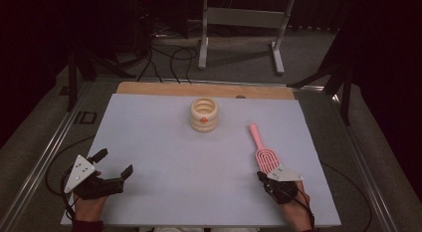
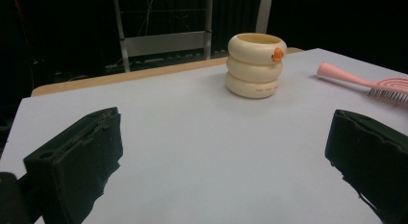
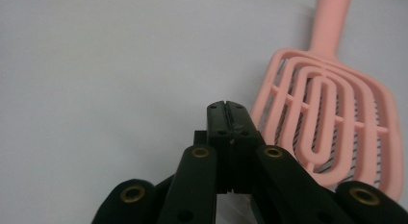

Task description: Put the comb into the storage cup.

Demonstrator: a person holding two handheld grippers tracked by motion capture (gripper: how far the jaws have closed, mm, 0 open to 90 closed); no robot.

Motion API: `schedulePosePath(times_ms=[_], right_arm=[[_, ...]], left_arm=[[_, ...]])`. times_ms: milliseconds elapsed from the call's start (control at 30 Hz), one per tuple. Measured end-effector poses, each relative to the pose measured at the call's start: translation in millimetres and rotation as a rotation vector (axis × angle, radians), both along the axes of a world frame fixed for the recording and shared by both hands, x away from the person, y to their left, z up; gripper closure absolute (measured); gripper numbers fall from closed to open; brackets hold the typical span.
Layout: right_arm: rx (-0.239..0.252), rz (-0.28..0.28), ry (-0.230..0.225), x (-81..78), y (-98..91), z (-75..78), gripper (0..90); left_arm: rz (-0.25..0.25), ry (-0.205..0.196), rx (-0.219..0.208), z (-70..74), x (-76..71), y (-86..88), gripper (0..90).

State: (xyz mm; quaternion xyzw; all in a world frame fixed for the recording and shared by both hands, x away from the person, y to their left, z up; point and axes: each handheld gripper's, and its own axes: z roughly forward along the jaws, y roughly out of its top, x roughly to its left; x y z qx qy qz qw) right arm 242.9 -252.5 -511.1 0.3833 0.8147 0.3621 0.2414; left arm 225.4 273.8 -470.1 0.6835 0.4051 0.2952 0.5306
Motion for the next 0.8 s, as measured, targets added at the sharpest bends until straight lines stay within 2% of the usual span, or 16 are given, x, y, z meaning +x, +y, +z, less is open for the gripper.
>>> schedulePosePath(times_ms=[200,233,267,300,367,467,500,700,733,767,800], right_arm=[[-0.003,-0.036,0.014,0.0,-12.2,2.0,90.0],[0.001,-0.061,0.02,1.2,-18.9,3.2,90.0],[0.001,-0.061,0.02,1.2,-18.9,3.2,90.0],[0.008,-0.095,0.031,3.1,-26.7,4.3,90.0],[0.011,-0.129,0.045,5.8,-34.4,4.5,90.0],[0.009,-0.156,0.061,9.7,-41.2,3.8,90.0],[0.005,-0.188,0.074,15.5,-46.9,3.1,90.0],[-0.016,-0.271,0.111,39.0,-57.4,-0.9,90.0],[-0.016,-0.271,0.111,39.0,-57.4,-0.9,90.0],[-0.015,-0.286,0.117,43.6,-58.2,-1.7,90.0],[-0.007,-0.317,0.13,54.7,-59.3,-2.7,90.0]], left_arm=[[0.002,0.001,-0.004,-0.1,-0.4,0.8,0.3],[0.003,0.001,-0.004,-0.1,-0.6,0.8,0.3],[0.003,0.001,-0.004,-0.1,-0.6,0.8,0.3],[0.004,0.0,-0.007,-0.2,-0.8,0.8,0.3],[0.003,0.002,-0.003,-0.3,-0.8,0.8,0.3],[0.002,0.002,-0.003,-0.5,-0.6,0.1,0.3],[0.001,0.003,-0.002,-0.8,-0.6,-1.0,0.3],[0.003,0.007,0.001,-1.4,-0.6,-1.0,0.3],[0.003,0.007,0.001,-1.4,-0.6,-1.0,0.3],[0.003,0.007,0.002,-1.4,-0.8,-0.7,0.3],[0.004,0.007,0.001,-1.5,-0.8,-0.6,0.3]])
